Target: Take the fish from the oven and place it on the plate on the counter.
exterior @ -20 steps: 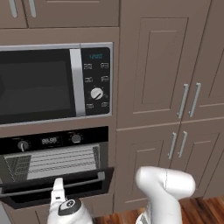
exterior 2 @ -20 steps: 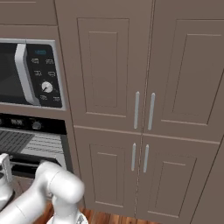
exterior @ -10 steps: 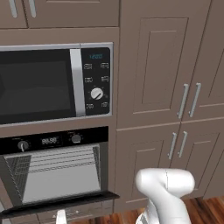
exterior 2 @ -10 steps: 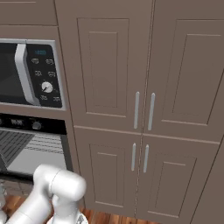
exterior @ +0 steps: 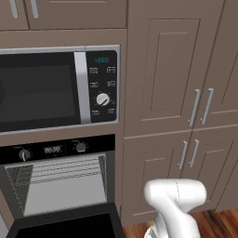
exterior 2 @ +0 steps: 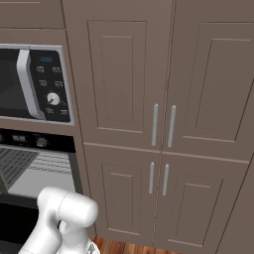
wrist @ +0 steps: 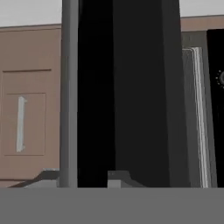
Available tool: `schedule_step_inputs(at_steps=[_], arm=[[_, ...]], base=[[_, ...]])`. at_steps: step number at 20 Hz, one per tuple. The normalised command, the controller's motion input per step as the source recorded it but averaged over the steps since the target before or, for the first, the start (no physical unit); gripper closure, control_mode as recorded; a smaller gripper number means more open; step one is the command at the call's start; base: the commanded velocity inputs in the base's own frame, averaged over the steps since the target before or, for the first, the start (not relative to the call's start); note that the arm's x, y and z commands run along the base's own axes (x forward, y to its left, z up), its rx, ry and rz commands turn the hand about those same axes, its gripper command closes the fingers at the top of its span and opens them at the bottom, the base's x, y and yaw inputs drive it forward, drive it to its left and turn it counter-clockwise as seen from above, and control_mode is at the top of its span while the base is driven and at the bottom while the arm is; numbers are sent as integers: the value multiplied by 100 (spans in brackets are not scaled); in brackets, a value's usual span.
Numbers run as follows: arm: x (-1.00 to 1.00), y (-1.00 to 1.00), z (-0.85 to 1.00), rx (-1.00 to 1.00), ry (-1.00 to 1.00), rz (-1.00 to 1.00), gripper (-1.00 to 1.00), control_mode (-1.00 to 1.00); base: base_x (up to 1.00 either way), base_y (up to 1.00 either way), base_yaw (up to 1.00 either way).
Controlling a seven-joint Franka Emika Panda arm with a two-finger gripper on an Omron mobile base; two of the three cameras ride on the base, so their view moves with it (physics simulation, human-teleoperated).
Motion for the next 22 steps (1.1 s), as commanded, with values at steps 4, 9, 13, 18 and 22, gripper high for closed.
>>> schedule_step_inputs(at_steps=[4,9,13,18,22], arm=[[-76,0,-60,0,-7,0,100,-100],[-81,0,-3,0,-9,0,100,-100],[-86,0,14,0,-9,0,100,-100],[-87,4,41,0,-13,0,100,-100],[-94,0,58,0,-13,0,100,-100]], base=[[0,0,0],[0,0,0],[0,0,0],[0,0,0],[0,0,0]])
